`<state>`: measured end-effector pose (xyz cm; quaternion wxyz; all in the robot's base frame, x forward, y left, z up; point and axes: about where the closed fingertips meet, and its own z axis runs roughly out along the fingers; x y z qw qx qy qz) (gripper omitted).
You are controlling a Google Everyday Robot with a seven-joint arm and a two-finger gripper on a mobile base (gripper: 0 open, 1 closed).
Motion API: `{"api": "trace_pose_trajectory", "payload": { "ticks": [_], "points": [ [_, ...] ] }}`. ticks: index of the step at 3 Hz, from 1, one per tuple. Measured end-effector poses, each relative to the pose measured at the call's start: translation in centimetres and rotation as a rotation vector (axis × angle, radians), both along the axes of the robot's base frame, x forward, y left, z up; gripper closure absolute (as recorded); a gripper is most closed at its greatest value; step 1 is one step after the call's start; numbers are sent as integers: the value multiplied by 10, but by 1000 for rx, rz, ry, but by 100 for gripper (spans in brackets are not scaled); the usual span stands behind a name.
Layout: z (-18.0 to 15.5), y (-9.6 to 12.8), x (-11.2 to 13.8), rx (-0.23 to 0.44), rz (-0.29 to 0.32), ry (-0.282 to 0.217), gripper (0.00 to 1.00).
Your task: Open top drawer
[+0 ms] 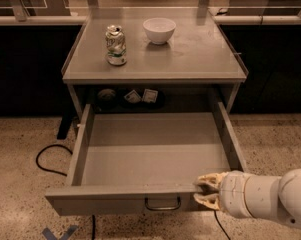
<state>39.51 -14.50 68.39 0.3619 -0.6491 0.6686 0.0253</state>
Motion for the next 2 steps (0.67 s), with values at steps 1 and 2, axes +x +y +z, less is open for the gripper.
{"api": "trace_pose_trajectory", "payload": {
  "ticks": [1, 2],
  "points": [
    [0, 0, 0, 0, 0, 0, 100],
    [0, 0, 0, 0, 0, 0, 81]
  ]
}}
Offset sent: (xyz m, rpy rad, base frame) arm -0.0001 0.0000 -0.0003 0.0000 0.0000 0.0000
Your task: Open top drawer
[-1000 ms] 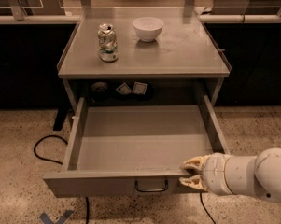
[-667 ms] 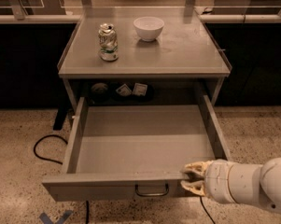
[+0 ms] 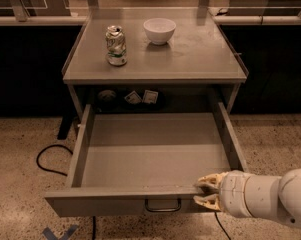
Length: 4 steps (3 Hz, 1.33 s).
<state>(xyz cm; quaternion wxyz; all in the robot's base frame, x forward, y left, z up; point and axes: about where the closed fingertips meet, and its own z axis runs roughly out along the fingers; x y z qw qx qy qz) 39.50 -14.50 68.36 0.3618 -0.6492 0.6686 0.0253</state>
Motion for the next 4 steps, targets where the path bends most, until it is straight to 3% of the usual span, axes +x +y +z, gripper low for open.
{"api": "trace_pose_trajectory", "payload": {
  "ticks": [3, 4],
  "points": [
    [0, 0, 0, 0, 0, 0, 11],
    [0, 0, 0, 0, 0, 0, 0]
  ]
}}
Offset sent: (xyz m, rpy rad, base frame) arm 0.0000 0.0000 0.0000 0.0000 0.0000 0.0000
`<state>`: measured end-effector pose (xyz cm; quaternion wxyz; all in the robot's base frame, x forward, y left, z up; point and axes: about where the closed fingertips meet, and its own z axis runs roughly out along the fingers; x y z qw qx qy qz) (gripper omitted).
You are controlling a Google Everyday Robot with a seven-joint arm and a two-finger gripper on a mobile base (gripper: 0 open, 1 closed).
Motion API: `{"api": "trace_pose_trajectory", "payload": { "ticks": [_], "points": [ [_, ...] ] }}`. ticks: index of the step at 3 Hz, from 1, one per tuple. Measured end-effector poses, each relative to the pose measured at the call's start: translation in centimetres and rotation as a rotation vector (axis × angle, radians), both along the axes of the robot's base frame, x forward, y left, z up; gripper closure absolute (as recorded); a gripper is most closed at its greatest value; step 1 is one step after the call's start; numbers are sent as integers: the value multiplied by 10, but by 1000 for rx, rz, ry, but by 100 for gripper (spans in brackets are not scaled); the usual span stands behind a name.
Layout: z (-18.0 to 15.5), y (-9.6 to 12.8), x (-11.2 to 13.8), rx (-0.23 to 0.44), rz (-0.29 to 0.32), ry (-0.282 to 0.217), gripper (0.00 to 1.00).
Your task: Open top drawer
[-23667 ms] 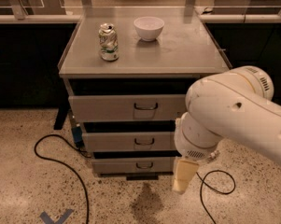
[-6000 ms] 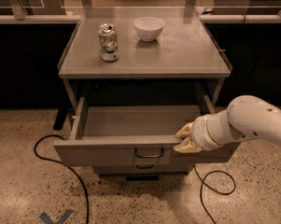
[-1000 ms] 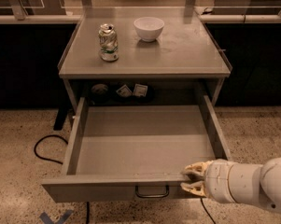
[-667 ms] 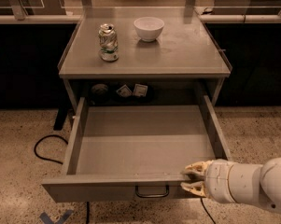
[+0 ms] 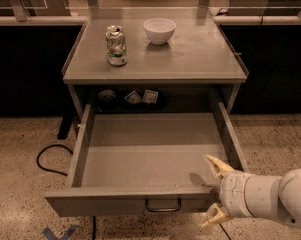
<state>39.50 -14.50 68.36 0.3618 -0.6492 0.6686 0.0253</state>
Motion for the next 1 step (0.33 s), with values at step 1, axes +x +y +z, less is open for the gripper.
{"api": "trace_pose_trajectory", "payload": {
  "ticks": [1],
  "points": [
    [0, 0, 0, 0, 0, 0, 0]
  ]
}}
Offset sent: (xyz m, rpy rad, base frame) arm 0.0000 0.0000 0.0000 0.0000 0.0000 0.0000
